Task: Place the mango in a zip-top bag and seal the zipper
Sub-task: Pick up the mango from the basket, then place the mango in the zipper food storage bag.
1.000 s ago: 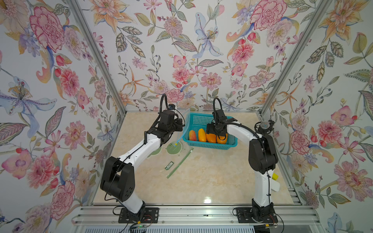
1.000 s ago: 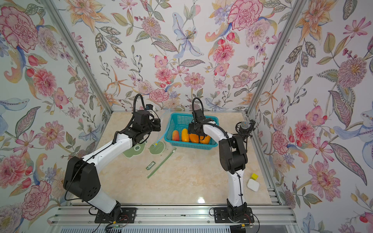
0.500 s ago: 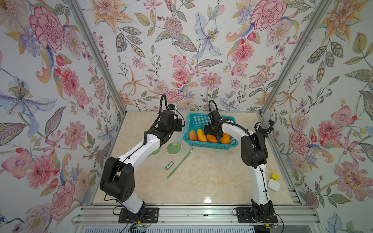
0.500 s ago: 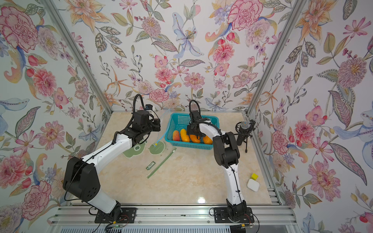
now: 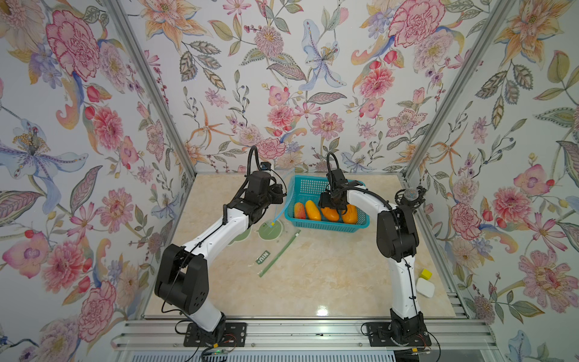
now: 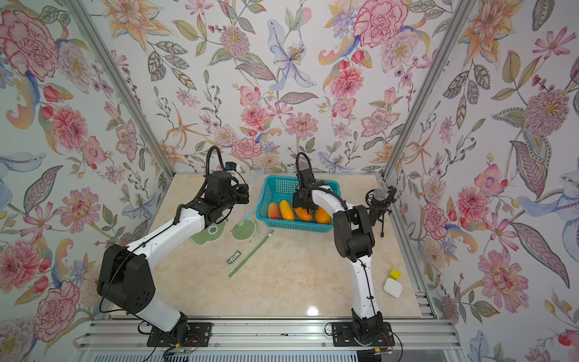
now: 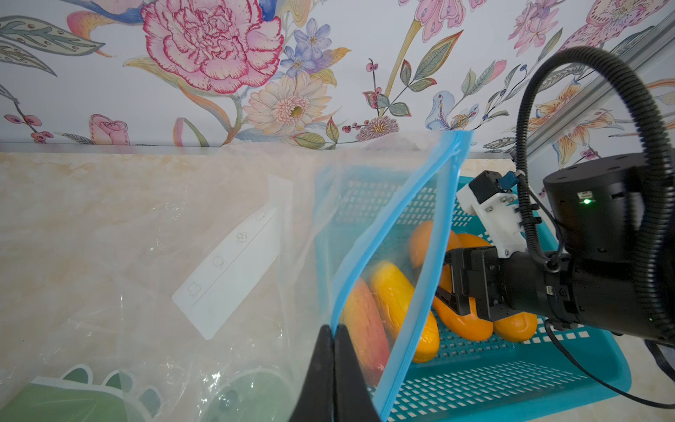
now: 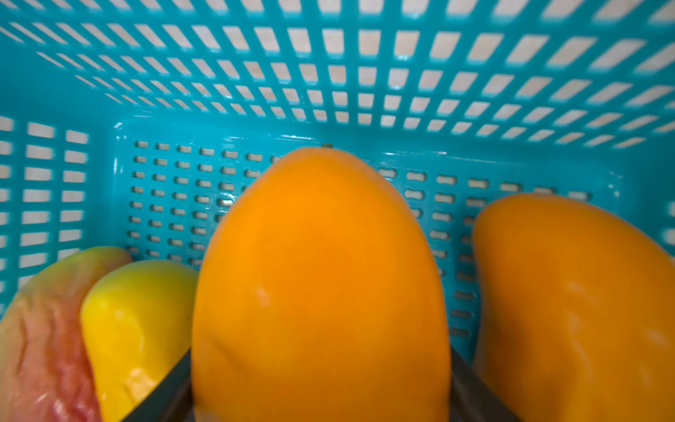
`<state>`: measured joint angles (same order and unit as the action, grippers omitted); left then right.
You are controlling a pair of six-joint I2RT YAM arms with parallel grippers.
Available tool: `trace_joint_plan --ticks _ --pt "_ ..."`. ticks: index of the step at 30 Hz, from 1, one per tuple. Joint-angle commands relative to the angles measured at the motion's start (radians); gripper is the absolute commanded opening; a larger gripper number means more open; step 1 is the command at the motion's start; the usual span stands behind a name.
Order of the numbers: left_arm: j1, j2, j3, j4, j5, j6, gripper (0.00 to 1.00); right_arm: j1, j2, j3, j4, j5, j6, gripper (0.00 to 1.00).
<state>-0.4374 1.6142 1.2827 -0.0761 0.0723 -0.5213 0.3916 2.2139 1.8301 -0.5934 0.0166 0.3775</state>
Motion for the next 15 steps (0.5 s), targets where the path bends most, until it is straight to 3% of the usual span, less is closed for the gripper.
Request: trace_joint_plan --ticks 1,5,10,15 --pt "0.014 -0.040 -0.014 0.030 -0.002 -0.026 0.00 -0.003 -0.174 -0.048 0.017 -0.071 -0.003 0.47" --pt "0.013 -0.040 -0.014 0.039 0.006 -0.033 0.00 -0.003 -0.342 -0.197 0.137 -0.227 0.043 0.47" --pt "0.015 -0.040 -0.011 0.049 0.018 -0.038 0.00 0.014 -0.523 -0.446 0.472 -0.488 0.185 0.45" --pt "0.015 -0.040 -0.015 0.062 0.035 -0.047 0.00 0.072 -0.537 -0.601 0.886 -0.691 0.405 0.45"
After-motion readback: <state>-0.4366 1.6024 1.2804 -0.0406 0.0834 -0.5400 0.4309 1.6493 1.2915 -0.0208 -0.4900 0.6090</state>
